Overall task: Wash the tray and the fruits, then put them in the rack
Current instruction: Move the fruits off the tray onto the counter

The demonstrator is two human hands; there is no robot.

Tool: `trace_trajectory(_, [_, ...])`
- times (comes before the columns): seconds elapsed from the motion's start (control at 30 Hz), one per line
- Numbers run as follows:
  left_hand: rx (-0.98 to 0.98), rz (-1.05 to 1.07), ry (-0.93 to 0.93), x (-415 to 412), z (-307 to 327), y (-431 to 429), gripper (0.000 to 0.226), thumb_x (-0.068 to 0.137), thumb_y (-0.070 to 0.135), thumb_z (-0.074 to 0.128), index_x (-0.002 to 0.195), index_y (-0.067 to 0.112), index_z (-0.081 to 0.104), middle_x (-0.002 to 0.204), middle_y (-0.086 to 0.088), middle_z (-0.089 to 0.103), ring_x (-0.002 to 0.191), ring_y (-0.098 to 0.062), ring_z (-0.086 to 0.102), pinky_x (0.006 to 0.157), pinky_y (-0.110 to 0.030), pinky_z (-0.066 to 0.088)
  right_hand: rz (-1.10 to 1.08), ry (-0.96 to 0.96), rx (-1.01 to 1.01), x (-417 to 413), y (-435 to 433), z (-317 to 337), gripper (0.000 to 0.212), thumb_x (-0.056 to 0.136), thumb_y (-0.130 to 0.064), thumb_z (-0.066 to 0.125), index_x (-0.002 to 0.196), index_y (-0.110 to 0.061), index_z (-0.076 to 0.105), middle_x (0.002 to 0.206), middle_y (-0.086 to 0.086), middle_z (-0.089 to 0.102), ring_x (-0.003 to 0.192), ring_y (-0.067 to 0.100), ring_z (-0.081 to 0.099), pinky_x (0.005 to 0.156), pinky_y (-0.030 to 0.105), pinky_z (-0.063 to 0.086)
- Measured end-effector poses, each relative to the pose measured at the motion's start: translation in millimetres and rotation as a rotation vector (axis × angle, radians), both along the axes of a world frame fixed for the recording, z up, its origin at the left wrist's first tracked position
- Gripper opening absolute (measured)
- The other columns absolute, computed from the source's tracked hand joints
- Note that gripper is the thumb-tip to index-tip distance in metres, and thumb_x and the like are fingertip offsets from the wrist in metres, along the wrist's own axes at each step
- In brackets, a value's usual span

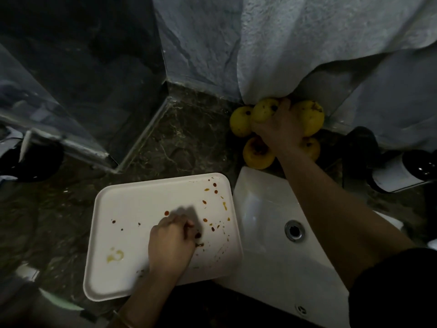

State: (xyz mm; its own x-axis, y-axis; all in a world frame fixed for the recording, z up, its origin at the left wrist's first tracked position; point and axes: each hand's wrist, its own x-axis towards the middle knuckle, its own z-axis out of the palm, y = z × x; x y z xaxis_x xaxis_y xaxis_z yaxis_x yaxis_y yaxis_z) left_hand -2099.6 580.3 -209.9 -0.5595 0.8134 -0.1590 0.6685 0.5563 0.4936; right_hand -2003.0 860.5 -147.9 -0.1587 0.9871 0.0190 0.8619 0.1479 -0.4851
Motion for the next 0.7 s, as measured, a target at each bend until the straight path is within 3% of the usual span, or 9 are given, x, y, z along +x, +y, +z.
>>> trace_trajectory(0.13, [-0.003, 0.005, 0.016, -4, -2, 0, 0.018, 0.061, -0.003, 0.076, 0.073, 0.01, 0.074, 0.071, -0.01, 0.07, 0.065, -0.031, 0.065, 0.064, -0.034, 0.053, -0.024, -0.088, 0.019, -9, 5, 1, 0.094, 0.078, -0.055, 0.065, 0.145, -0.006, 0.022, 0.136, 0.017, 0.044, 0.117, 0.037, 0.049, 0.085, 0.039, 0.041])
trace_trajectory(0.23, [-0.019, 0.021, 0.015, -5, -5, 3, 0.015, 0.066, 0.001, 0.072, 0.077, 0.01, 0.075, 0.076, -0.01, 0.071, 0.071, -0.032, 0.066, 0.068, -0.035, 0.052, 0.002, -0.157, 0.029, -9, 6, 2, 0.092, 0.079, -0.055, 0.063, 0.143, -0.003, 0.024, 0.137, 0.019, 0.042, 0.119, 0.038, 0.047, 0.09, 0.04, 0.04])
trace_trajectory(0.37, [0.0, 0.017, 0.015, -3, -2, 5, 0.021, 0.068, 0.013, 0.056, 0.078, 0.012, 0.075, 0.078, -0.009, 0.072, 0.073, -0.031, 0.066, 0.069, -0.036, 0.054, 0.038, -0.308, 0.117, -7, 6, -2, 0.087, 0.079, -0.055, 0.061, 0.141, -0.003, 0.03, 0.14, 0.02, 0.041, 0.132, 0.038, 0.033, 0.105, 0.046, 0.027])
trace_trajectory(0.57, [-0.003, 0.019, 0.011, -2, 3, 5, 0.024, 0.067, 0.014, 0.054, 0.078, 0.01, 0.074, 0.078, -0.009, 0.072, 0.075, -0.032, 0.066, 0.07, -0.037, 0.054, 0.038, -0.245, 0.093, 0, 12, -4, 0.093, 0.075, -0.059, 0.064, 0.143, -0.007, 0.028, 0.141, 0.018, 0.04, 0.132, 0.039, 0.033, 0.107, 0.052, 0.024])
trace_trajectory(0.7, [-0.009, 0.04, 0.009, -2, 3, 4, 0.016, 0.069, 0.001, 0.07, 0.082, 0.009, 0.075, 0.082, -0.011, 0.072, 0.081, -0.033, 0.066, 0.074, -0.037, 0.052, 0.067, -0.249, 0.09, 3, 10, -4, 0.096, 0.074, -0.06, 0.065, 0.145, -0.009, 0.024, 0.146, 0.017, 0.034, 0.135, 0.038, 0.028, 0.108, 0.053, 0.02])
